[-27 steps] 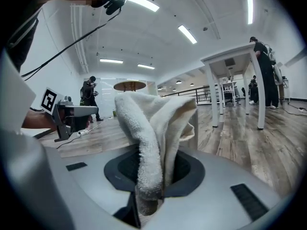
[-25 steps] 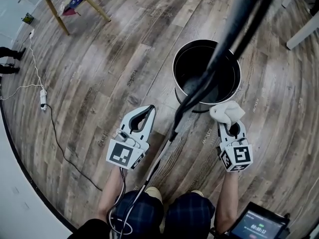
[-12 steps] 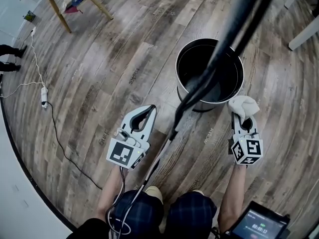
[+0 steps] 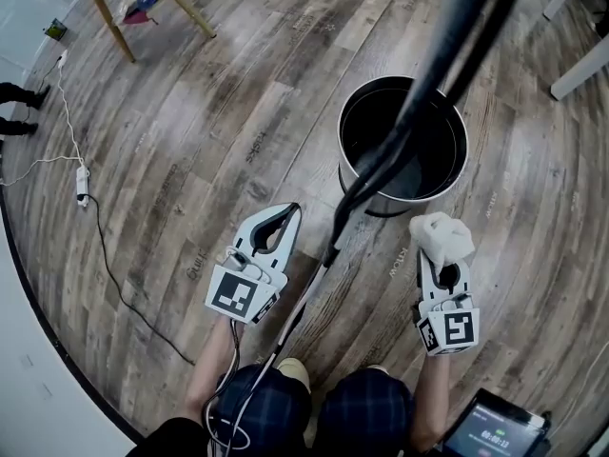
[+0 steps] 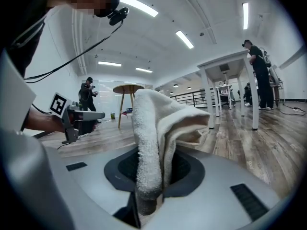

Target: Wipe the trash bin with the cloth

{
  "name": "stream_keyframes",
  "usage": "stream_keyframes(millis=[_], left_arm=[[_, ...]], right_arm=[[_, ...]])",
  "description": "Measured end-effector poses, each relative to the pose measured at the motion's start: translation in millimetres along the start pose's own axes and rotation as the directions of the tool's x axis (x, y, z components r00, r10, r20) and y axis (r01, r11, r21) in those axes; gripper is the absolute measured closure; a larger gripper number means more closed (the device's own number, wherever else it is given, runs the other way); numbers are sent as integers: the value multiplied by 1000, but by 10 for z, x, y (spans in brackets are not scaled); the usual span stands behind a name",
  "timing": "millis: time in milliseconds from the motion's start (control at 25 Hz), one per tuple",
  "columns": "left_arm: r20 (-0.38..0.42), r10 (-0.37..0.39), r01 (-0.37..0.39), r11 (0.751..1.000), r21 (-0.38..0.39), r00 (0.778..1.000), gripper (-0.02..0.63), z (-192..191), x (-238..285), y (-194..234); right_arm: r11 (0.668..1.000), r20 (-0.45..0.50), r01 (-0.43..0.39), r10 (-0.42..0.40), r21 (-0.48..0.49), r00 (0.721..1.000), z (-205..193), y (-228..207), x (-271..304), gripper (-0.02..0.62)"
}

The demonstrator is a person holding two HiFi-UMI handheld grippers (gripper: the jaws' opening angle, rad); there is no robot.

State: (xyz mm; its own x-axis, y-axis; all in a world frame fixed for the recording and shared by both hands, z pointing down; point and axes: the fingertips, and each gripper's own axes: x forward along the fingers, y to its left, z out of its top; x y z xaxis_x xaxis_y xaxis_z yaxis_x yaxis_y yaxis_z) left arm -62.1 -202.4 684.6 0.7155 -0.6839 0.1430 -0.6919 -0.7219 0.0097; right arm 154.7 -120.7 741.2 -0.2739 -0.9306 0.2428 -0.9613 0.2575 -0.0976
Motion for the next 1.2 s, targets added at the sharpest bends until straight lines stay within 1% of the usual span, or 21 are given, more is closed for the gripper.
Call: stream_keyframes(millis=[160,320,520,640,840,1200], left_arm=[[5,7,-7,1000,-10,1000,609,-26,-20,41],[4,7,-7,1000,-9,1000,609,-23,-40,50],[10,13,-13,1000,-2,1000,609,24,-55,72],[10,7,-7,1000,-1,1000,609,41,-67,63],[18,0,0,1000,13,1000,609,95,-100,39],[14,11,-11,1000,15,1000,609,112,-191,57]], right_arm=[[995,-13,-96,95,-24,995,-39,464,65,506],[983,-22,-180,179,-30,984,-51,840,183,505],[965,-32,-258,257,-43,966,-33,1181,419,506],[953,-25,-302,301,-30,953,-33,1352,567,506],[948,-23,-314,314,-39,949,-64,1451,829,505],[974,-49,-227,226,-25,973,-146,1172,1181,505]])
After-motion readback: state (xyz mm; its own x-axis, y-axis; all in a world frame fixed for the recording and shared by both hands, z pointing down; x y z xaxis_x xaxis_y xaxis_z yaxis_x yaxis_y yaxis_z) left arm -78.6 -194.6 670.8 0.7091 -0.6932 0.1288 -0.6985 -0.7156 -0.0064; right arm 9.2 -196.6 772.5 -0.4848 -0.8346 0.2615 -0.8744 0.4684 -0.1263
